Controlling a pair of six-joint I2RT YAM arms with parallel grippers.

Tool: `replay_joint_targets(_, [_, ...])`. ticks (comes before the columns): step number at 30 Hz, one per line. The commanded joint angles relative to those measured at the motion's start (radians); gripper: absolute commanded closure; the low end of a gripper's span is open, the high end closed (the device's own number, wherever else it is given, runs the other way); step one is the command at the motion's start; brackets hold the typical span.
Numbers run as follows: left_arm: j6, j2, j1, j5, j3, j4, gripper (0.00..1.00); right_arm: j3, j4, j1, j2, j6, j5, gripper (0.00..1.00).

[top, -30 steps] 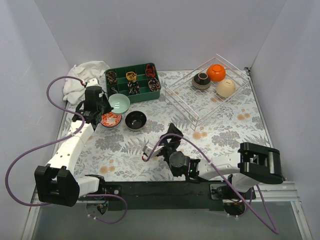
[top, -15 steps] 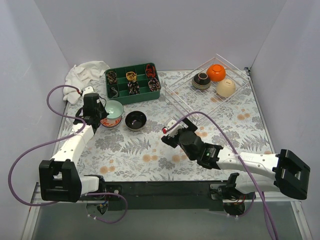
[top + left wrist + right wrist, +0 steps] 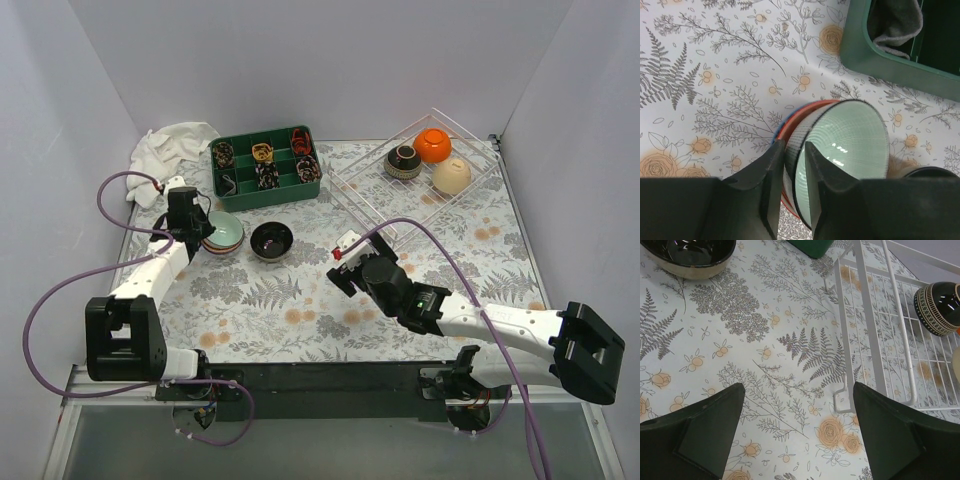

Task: Unload the bowls from the dish rack

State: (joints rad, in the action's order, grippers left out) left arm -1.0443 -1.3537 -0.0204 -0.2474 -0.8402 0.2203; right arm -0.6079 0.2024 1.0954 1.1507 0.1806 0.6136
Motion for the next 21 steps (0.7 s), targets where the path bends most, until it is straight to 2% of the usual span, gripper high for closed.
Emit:
replay_joint_targets(1, [0.003, 0.022, 0.004, 0.003, 0.009, -0.064, 0.74, -0.030, 0.014, -0.011, -0.029, -0.035, -0.009, 0.03])
replay_joint_targets(6, [0.003, 0.041, 0.004, 0.000, 0.007, -0.052, 0.60, -0.032, 0.014, -0.015, -0.039, -0.038, -0.009, 0.03])
replay_joint_targets(12, [0.001, 0.148, 0.004, -0.030, 0.038, -0.050, 0.47, -0.055, -0.017, -0.028, -0.046, -0.046, 0.005, 0.03])
replay_joint_targets(13, [0.000, 0.163, 0.004, -0.029, 0.042, -0.050, 0.41, -0.059, -0.024, -0.029, -0.043, -0.053, 0.014, 0.03])
replay_joint_targets(17, [0.000, 0.238, 0.002, 0.039, 0.069, -0.087, 0.23, -0.104, -0.083, -0.060, -0.032, -0.081, 0.031, 0.03])
replay_joint_targets(21, [-0.002, 0.240, 0.002, 0.126, 0.067, -0.091, 0.16, -0.167, -0.153, -0.121, -0.019, -0.105, 0.057, 0.03])
